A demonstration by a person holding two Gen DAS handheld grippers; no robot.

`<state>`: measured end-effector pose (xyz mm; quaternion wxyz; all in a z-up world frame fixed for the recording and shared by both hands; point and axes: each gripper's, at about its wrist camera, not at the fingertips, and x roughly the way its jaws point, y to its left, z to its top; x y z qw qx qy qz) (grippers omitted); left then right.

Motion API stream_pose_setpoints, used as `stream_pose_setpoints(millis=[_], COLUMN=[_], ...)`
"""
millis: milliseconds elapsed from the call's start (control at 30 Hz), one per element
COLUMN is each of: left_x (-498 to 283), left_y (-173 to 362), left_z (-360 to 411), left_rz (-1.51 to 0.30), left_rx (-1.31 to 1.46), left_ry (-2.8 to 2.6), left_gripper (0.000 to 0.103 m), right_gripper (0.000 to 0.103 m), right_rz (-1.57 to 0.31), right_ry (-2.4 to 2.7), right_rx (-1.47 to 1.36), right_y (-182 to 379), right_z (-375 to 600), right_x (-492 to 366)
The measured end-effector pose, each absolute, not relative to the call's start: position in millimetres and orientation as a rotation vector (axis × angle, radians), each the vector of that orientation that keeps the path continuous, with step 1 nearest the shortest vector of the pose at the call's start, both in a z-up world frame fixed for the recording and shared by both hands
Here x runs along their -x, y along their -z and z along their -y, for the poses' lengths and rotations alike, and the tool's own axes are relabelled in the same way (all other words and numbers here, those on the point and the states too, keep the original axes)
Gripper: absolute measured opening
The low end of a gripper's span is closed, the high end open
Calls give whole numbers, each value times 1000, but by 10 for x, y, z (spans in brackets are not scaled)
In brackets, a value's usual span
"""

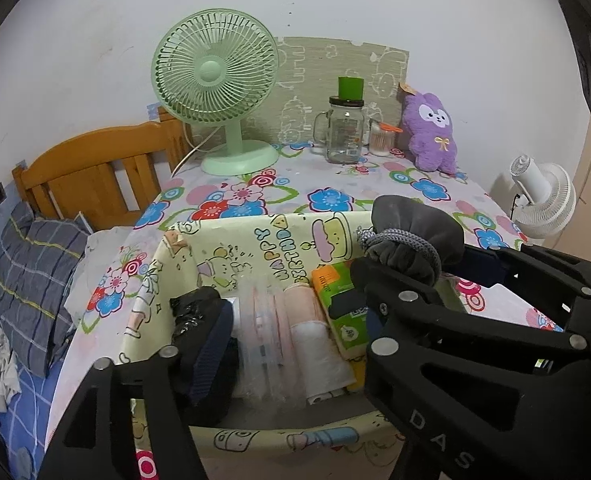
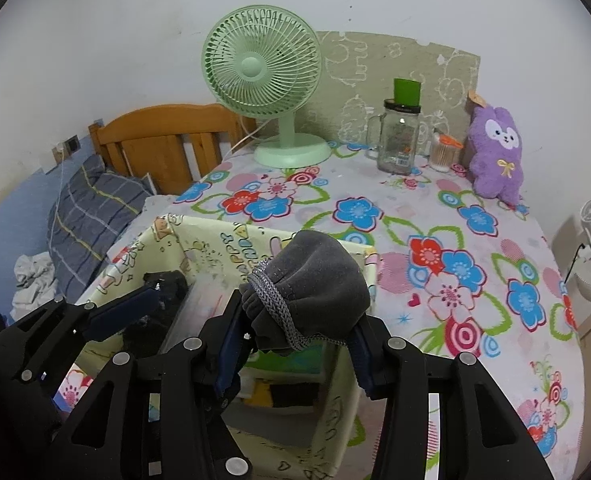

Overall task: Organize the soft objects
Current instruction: 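Release the clear tube into the box while the right tool releases the grey pouch there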

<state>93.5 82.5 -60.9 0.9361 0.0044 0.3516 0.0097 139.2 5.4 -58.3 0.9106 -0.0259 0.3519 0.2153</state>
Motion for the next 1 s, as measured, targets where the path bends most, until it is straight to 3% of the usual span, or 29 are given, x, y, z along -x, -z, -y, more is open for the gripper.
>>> stream_pose_setpoints(millis=[167,367,633,1000], left_x=[-890,-812,-717,-601], left_y=[600,552,465,337], left_z=[-820,-785,-695,-522], left_rz=[-713,-697,-673,-640], left_rx=[-12,-12,-15,-22], left_ry=[-13,-5,-3,2], left_gripper=[78,84,88,93], right_gripper=[73,84,93,95], right_rz=[-759,-730,-650,-595], right_ry=[-463,-459,-424,-387], right_rx=[37,29,40,33], right_y=[601,556,430,281], right_z=[-61,-28,90,318], right_x=[-1383,-1289,-1127,-927])
